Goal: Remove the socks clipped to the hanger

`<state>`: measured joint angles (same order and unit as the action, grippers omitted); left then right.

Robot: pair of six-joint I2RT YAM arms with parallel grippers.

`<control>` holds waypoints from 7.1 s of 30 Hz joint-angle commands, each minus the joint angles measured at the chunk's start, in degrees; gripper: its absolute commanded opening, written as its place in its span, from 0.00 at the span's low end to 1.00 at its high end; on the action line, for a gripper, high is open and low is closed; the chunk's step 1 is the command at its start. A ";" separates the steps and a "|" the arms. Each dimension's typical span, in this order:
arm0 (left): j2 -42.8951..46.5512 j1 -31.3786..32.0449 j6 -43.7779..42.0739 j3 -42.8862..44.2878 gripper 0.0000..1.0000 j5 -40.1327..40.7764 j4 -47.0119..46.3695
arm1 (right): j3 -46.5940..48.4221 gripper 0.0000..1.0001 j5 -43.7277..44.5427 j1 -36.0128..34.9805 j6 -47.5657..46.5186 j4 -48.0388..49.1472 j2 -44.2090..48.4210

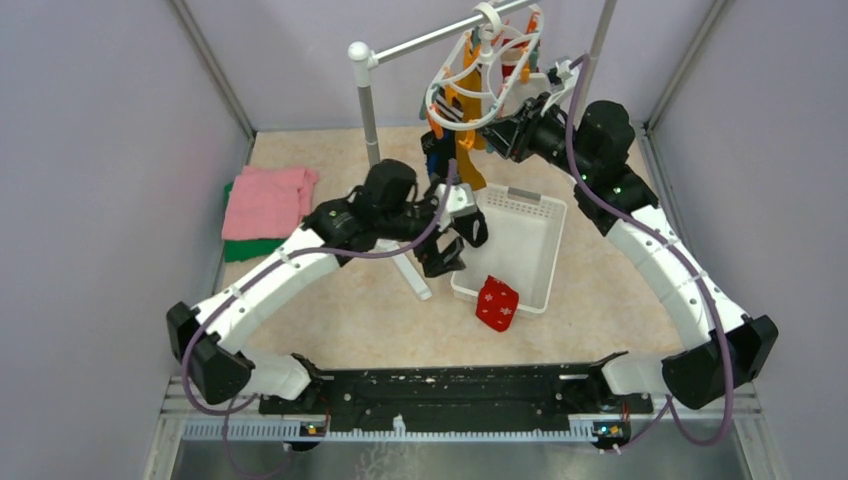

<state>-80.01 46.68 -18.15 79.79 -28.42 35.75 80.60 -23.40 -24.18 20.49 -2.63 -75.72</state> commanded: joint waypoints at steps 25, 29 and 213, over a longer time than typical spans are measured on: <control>-5.45 -10.42 13.00 1.74 0.50 8.82 -17.79 | -4.61 0.05 0.55 4.53 3.17 -5.80 6.04; -6.04 -10.46 12.89 2.33 0.05 7.84 -18.12 | -7.16 0.29 0.80 5.02 2.70 -6.51 7.92; -8.40 -13.56 36.21 24.70 0.05 0.83 -19.80 | -37.64 0.18 57.95 -34.61 -10.73 39.41 6.33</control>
<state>-88.79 32.77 18.33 102.35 -28.60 17.17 43.48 35.86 -58.41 8.40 36.32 -69.93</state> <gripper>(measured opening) 0.162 0.178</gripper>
